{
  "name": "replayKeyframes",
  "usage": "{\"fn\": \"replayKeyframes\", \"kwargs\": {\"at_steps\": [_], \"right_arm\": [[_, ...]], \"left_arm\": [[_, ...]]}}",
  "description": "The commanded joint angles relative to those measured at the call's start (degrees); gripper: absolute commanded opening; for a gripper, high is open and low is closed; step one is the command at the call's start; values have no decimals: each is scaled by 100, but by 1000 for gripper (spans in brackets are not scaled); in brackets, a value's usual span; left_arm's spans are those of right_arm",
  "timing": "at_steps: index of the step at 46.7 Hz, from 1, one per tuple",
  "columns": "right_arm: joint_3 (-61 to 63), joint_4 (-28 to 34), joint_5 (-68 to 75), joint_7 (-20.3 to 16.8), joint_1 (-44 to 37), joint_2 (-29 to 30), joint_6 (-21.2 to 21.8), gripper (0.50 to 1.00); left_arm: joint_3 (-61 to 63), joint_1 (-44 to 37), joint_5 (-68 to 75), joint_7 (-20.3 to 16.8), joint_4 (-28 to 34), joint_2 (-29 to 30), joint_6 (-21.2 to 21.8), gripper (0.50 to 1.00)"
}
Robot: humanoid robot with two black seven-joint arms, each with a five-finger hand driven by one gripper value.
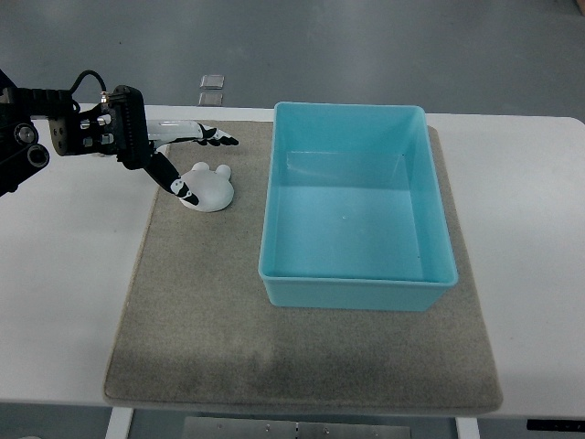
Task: Place white toy into blue box with left hand
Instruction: 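Close the left hand's fingers around the white bunny toy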
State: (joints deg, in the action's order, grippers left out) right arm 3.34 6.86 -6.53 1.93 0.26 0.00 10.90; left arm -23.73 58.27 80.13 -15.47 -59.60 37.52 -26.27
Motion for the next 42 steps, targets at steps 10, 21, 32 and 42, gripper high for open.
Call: {"fn": "replayKeyframes", "kwargs": {"at_steps": [10, 21, 32, 42], "right_arm": [[0, 0, 3, 0, 0, 0, 0, 936], [0, 0, 3, 0, 0, 0, 0, 936], [0, 0, 3, 0, 0, 0, 0, 936], [0, 0, 3, 0, 0, 0, 0, 936]], "left_arm": [[105, -61, 626, 9, -60, -34, 78, 992], [290, -88, 864, 9, -60, -78, 473, 986], [298, -105, 864, 9, -60, -78, 737, 853], [298, -105, 864, 0, -69, -78, 737, 667]]}}
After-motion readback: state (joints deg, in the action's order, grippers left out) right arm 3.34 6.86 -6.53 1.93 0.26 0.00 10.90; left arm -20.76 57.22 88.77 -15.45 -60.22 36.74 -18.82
